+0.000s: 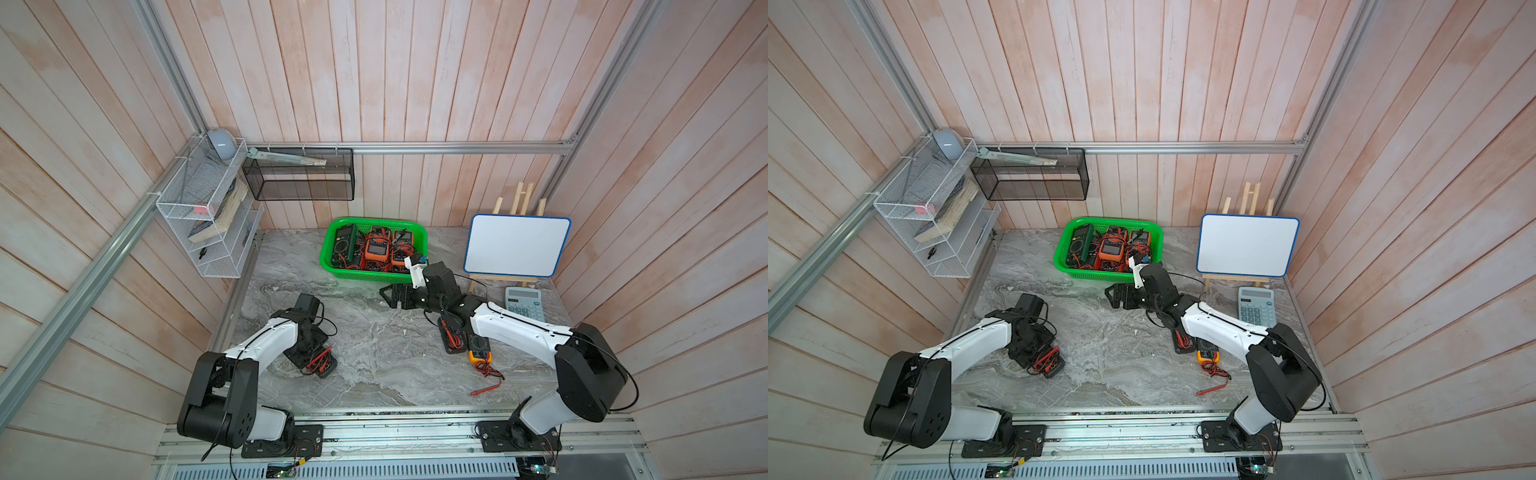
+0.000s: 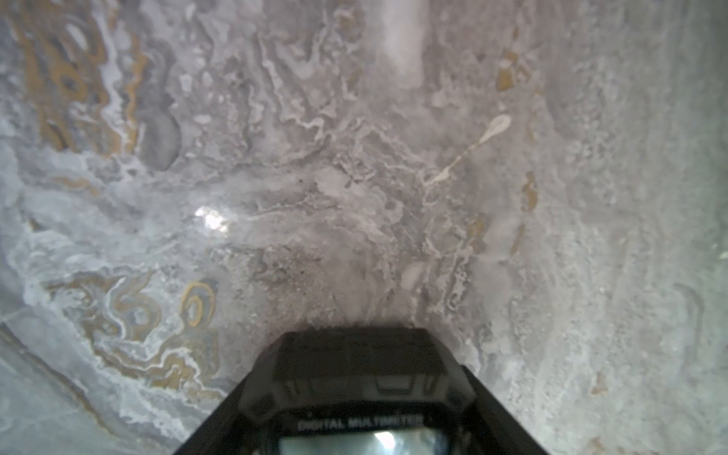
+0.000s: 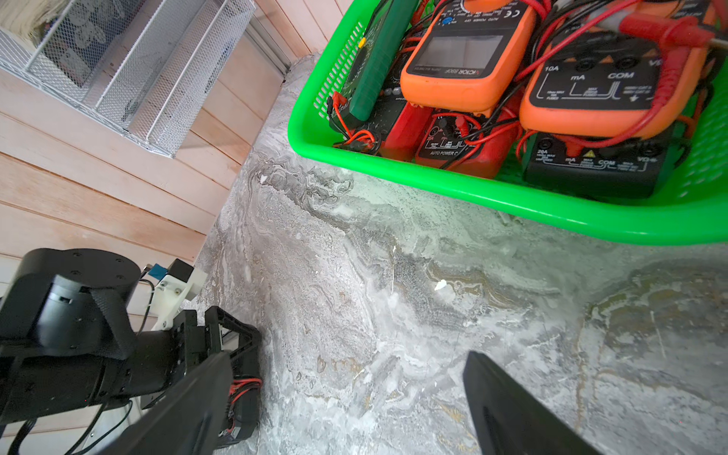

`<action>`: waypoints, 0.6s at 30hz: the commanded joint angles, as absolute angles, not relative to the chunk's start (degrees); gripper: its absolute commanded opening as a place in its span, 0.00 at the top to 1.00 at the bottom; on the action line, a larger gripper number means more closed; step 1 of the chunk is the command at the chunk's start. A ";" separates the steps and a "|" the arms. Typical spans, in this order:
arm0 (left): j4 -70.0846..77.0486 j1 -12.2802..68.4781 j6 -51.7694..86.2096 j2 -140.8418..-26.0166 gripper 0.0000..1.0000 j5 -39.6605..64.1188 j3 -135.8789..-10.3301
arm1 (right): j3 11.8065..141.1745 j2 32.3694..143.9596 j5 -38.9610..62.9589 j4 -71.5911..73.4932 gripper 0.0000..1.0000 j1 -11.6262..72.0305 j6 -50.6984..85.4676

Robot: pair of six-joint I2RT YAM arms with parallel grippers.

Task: Put the multimeter into the basket
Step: Pick up the multimeter from the center of the board.

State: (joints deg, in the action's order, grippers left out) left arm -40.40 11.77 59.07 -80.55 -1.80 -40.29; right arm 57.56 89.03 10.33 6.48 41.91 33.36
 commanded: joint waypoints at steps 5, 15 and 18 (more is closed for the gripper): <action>-38.62 11.60 58.15 -77.68 0.84 0.00 -38.97 | 58.45 88.86 8.94 6.20 0.02 41.95 33.48; -39.39 12.11 50.88 -74.09 1.00 -0.61 -48.08 | 58.88 87.92 13.39 8.78 0.02 38.16 36.34; -39.20 12.30 48.23 -74.39 1.00 -1.01 -51.80 | 59.15 87.98 15.98 10.75 0.02 36.53 38.10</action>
